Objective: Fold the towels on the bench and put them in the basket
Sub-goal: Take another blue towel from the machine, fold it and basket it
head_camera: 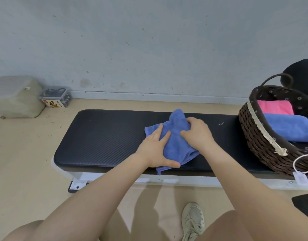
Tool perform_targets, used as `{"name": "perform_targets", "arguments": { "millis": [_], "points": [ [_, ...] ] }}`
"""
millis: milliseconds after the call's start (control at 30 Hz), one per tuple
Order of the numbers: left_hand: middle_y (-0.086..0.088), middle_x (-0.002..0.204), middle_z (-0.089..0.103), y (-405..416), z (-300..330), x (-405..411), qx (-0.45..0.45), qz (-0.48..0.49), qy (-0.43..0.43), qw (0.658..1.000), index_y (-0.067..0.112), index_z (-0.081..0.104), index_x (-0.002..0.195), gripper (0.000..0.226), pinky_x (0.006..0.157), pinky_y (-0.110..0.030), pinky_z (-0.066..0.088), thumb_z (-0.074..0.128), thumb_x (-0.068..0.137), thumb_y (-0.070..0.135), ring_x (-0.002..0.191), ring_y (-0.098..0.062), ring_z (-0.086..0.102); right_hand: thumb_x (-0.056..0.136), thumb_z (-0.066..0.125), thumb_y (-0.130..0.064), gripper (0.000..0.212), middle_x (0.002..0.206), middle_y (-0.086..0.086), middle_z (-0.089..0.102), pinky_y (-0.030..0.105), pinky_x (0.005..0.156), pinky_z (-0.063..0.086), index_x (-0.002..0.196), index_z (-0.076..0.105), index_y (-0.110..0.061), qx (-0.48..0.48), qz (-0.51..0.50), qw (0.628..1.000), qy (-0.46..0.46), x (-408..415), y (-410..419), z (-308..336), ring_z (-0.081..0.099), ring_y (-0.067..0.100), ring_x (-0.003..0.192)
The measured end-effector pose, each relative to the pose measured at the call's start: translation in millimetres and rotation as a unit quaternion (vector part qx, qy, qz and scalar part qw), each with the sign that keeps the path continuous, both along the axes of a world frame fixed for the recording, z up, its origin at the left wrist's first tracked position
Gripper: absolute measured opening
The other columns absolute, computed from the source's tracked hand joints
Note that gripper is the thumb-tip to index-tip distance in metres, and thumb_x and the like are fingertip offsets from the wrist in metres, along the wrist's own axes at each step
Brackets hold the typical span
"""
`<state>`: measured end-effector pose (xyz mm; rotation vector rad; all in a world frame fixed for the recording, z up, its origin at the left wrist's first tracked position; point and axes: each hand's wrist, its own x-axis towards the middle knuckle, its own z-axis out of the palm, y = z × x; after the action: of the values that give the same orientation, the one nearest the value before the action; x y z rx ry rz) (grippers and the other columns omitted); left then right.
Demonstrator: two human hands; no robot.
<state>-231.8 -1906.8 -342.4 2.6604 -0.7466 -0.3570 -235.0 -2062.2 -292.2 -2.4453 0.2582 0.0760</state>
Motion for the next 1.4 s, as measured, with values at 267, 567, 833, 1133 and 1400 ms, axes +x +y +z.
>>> {"name": "perform_targets", "arguments": {
  "millis": [267, 567, 833, 1133, 1400],
  "points": [
    [0.011, 0.112, 0.058, 49.2, 26.9, 22.3, -0.119, -0.007, 0.131, 0.984, 0.019, 0.062, 0.105, 0.017, 0.083, -0.019, 0.038, 0.053, 0.092, 0.014, 0.095, -0.008, 0.054, 0.091, 0.051, -0.033, 0.033, 0.114, 0.006, 0.038, 0.035, 0.069, 0.045, 0.113, 0.048, -0.009, -0.125, 0.152, 0.98, 0.017, -21.3, 61.7, 5.1, 0.056, 0.03, 0.084],
    [0.003, 0.147, 0.039, 52.1, 27.5, 45.4, -0.268, 0.181, 0.137, 0.936, 0.018, 0.035, 0.143, 0.047, 0.104, -0.022, 0.025, 0.036, 0.1, 0.036, 0.135, -0.013, 0.035, 0.092, 0.036, -0.01, 0.014, 0.104, 0.008, 0.045, 0.031, 0.058, 0.033, 0.097, 0.049, -0.007, -0.211, 0.27, 0.939, 0.033, -28.4, 71.5, -3.5, 0.038, 0.021, 0.064],
    [-0.002, 0.139, 0.049, 36.2, 22.2, 60.9, -0.105, 0.07, 0.139, 0.982, 0.018, 0.041, 0.138, 0.05, 0.092, -0.022, 0.033, 0.05, 0.094, 0.04, 0.12, -0.016, 0.048, 0.091, 0.043, -0.003, 0.037, 0.103, 0.002, 0.059, 0.027, 0.079, 0.047, 0.118, 0.061, -0.02, 0.055, 0.192, 0.98, 0.0, -22.1, 37.1, -5.4, 0.055, 0.012, 0.075],
    [0.005, 0.154, 0.025, 61.8, 6.6, 35.0, -0.171, 0.085, 0.199, 0.961, 0.03, 0.008, 0.15, 0.069, 0.111, -0.026, 0.023, 0.049, 0.095, 0.035, 0.14, -0.015, 0.027, 0.063, 0.074, -0.053, 0.059, 0.106, -0.005, 0.06, 0.039, 0.089, 0.05, 0.109, 0.05, -0.024, 0.058, 0.103, 0.977, 0.178, -28.4, 37.6, -32.2, 0.055, 0.019, 0.104],
    [0.014, 0.115, 0.058, 68.3, 40.2, 8.5, -0.164, 0.067, 0.193, 0.965, 0.025, 0.051, 0.122, 0.036, 0.087, -0.022, 0.043, 0.062, 0.088, 0.027, 0.109, -0.011, 0.055, 0.067, 0.079, -0.029, 0.052, 0.096, 0.003, 0.061, 0.033, 0.073, 0.049, 0.108, 0.056, -0.008, 0.05, 0.12, 0.968, 0.213, -45.6, 26.9, -15.3, 0.059, 0.022, 0.085]
  ]
}}
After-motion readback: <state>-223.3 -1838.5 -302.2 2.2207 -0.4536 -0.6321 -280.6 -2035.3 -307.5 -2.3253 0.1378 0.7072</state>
